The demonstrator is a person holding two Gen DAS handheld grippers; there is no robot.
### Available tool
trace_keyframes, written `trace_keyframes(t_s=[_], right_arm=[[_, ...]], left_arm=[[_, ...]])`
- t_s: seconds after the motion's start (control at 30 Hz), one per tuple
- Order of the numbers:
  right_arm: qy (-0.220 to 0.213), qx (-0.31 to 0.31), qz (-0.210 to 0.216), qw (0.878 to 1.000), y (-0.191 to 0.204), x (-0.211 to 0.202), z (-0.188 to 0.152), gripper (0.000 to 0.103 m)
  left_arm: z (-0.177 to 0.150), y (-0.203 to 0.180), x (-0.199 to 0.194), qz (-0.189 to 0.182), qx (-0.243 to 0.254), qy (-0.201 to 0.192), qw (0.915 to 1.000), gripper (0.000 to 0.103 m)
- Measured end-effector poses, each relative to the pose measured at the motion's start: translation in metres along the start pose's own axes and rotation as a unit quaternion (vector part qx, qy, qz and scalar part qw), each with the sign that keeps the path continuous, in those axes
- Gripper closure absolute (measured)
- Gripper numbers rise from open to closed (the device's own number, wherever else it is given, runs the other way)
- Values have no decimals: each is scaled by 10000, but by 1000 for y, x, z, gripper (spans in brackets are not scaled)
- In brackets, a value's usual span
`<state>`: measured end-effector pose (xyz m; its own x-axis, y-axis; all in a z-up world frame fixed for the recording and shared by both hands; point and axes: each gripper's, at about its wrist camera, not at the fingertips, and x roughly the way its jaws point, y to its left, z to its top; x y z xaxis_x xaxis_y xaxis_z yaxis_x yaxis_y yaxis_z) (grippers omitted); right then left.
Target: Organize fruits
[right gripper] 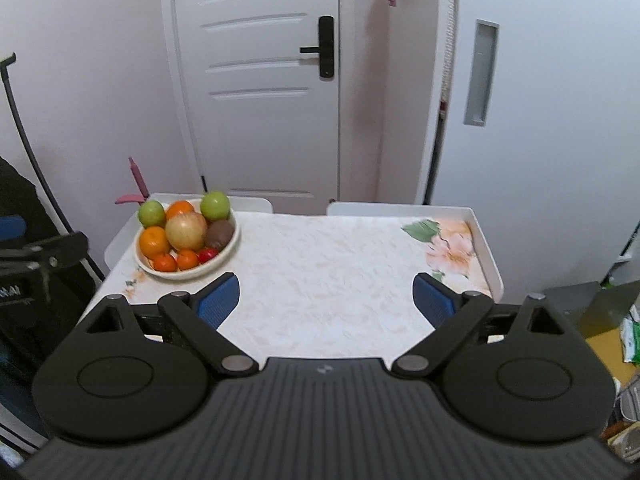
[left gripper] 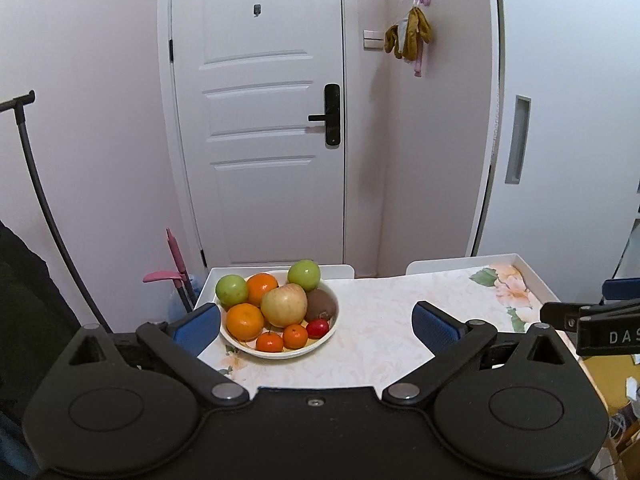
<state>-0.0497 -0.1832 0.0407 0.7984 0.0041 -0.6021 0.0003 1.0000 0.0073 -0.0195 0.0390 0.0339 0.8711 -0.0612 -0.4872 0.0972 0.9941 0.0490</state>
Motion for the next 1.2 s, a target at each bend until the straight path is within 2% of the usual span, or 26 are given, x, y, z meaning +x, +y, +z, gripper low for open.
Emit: trace_keyframes(t_s=[0.4,1.2], right_arm=[[-51,163,-3,9999,-3,-3,0,0],[109,163,-14,9998,1,8,6,0]], left_arm=[[-6,-4,-2,31,58,19,10000,0],[-6,0,8,-2,-60,112,9999,0]])
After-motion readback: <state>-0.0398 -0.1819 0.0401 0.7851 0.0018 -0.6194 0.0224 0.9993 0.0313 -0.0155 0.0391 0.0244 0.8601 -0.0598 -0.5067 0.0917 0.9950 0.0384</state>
